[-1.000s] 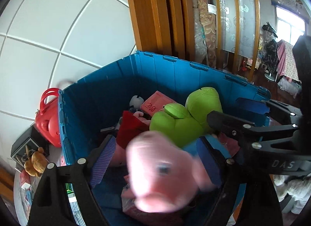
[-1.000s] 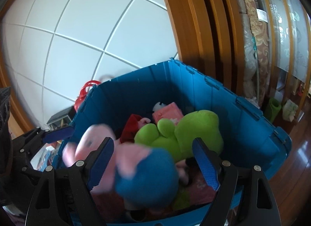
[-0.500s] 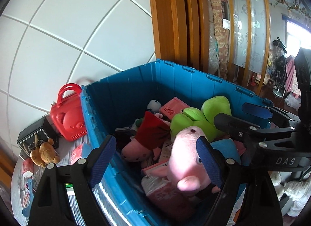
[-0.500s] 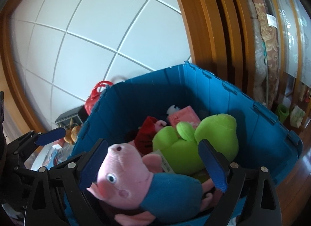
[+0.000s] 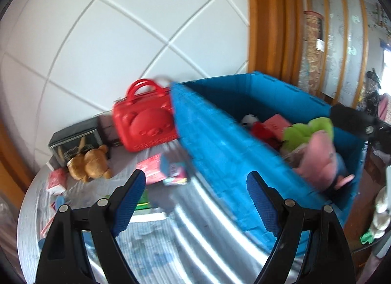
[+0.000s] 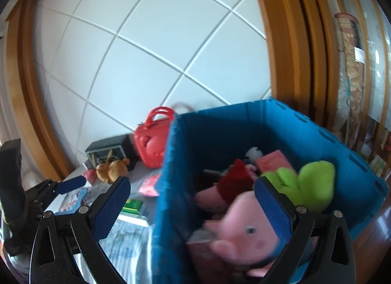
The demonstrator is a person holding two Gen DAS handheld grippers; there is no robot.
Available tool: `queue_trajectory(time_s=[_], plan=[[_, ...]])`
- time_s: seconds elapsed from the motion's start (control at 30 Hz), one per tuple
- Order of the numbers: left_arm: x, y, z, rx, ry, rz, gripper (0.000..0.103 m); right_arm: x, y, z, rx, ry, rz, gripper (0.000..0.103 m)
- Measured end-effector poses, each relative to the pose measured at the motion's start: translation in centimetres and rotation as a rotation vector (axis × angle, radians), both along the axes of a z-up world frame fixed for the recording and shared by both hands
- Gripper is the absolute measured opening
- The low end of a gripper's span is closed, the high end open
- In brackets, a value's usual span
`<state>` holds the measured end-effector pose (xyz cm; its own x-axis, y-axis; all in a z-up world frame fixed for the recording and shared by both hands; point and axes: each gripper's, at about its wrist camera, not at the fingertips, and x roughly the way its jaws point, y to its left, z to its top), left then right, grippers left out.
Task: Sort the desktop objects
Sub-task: 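Move both tools back over the bed, then reach to the brown teddy bear and grasp it with both tools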
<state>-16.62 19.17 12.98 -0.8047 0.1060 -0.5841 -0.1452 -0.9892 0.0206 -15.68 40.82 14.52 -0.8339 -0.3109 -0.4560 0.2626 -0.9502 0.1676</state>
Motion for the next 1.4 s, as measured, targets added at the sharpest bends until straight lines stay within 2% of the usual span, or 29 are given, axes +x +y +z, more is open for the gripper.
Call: queue_trajectory(time_s=[0.23,0.4,0.5,0.7,0.77,0.87,1.1,1.17,1.27,1.4], plan=[[-0.2,-13.2,-2.5,0.003,-0.056,0.166,0.085,-1.3,-11.4,0.0,0.052,-0.025,0.096,0.103],[-1.7,-22.2,-4.2,-0.014,-0.100,0.273,0.085,-5.1,-19.8,-2.2,0.074,-0.117,0.170,0.103],[-3.7,-27.2,-5.2,-0.022,-0.131,0.343,0.085,-7.9,-24.0,-3.7,0.098,-0.165,0.189,0.103],[-10.8,-35.5,-8.5,0.038,-0.219,0.451,0.085,-15.2,-29.9,-8.1,0.138,-0.277,0.186,0.103],[-14.3,-37.2,-10.2,0.036,-0.269,0.484,0.085,-17.8,-31.3,-9.7,0.156,-0.303,0.181,0.103],[-20.1,-39.5,-13.1,0.087,-0.336,0.494,0.085,-22.4,-33.3,-12.7,0.190,-0.349,0.164,0.103],[-31.6,-43.1,-18.9,0.097,-0.315,0.590,0.085,-31.6,-35.7,-20.1,0.207,-0.440,0.135,0.103],[-33.9,-44.2,-20.9,0.139,-0.333,0.611,0.085,-33.0,-36.3,-21.4,0.207,-0.446,0.132,0.103],[-35.3,-44.8,-24.0,0.178,-0.405,0.590,0.085,-34.7,-37.3,-22.8,0.202,-0.453,0.135,0.103],[-31.2,-42.7,-25.2,0.118,-0.384,0.516,0.085,-35.6,-38.9,-23.7,0.199,-0.463,0.162,0.103]])
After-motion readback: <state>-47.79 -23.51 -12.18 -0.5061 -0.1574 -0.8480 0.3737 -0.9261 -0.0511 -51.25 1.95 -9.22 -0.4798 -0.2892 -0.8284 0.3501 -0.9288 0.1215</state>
